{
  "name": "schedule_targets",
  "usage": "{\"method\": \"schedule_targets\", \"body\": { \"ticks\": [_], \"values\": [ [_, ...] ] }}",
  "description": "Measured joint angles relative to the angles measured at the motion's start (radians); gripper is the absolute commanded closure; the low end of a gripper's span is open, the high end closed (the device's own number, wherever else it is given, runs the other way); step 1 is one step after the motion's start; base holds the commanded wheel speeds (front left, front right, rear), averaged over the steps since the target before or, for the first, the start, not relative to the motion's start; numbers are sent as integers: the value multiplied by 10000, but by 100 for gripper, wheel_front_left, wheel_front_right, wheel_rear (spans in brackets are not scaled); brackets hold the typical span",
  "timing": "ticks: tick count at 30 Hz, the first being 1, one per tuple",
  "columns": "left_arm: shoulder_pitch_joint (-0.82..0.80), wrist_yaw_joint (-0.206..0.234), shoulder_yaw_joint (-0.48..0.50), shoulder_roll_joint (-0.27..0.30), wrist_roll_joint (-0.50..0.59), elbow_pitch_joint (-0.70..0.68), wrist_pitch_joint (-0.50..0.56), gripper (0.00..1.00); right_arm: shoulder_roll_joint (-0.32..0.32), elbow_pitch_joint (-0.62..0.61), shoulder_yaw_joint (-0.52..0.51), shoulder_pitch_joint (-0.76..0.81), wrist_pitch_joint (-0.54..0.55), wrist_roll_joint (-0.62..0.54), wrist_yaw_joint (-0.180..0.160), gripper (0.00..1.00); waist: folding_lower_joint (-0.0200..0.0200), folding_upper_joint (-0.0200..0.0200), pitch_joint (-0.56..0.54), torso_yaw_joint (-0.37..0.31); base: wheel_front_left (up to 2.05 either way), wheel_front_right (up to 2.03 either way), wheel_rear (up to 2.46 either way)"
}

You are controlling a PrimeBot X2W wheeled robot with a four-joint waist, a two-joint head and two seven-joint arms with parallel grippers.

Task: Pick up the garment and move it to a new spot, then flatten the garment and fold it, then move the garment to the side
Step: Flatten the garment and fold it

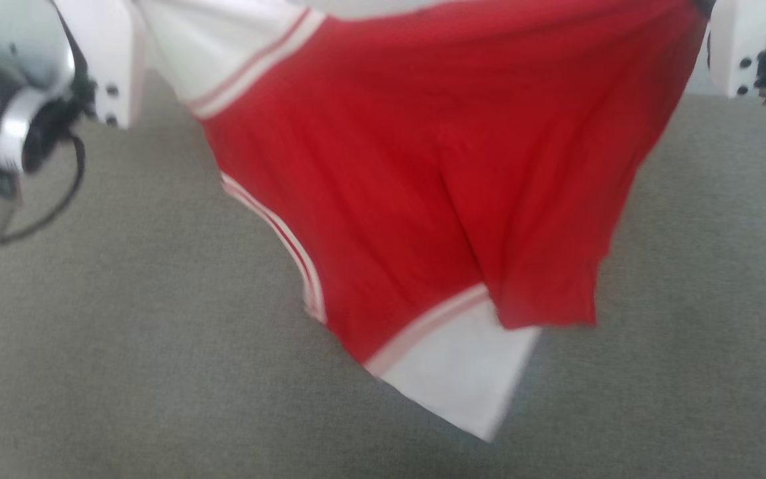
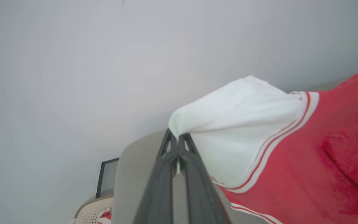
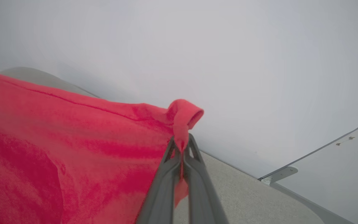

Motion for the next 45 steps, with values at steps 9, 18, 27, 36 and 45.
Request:
{"method": "schedule_targets", "body": {
  "ticks": [9,18,27,36,45],
  "values": [
    [-2143,-729,-94,-700,612,1730,-800,100,401,-445,-1350,-367,-173,-878,0,100,0,0,-314,-363,0,0,0],
    [-3854,-1145,-150,-1379,1296,3216,-2341,100,1022,-178,-2658,-769,-861,-2201,0,100,0,0,332,-520,0,0,0],
    [-5839,-995,-121,-2023,2171,4899,-4289,100,1735,811,-3599,-1998,-2987,-3825,0,100,0,0,1680,-710,0,0,0],
    [-8043,-483,109,-2646,2915,6393,-7246,100,2360,2079,-4581,-3558,-6355,-5910,0,100,1,0,3307,-899,0,0,0],
    [-7612,-1480,-265,-3348,2736,8088,-8303,100,2573,3858,-4596,-3508,-7325,-7072,0,100,1,-1,3895,-564,0,0,0]
  ]
}}
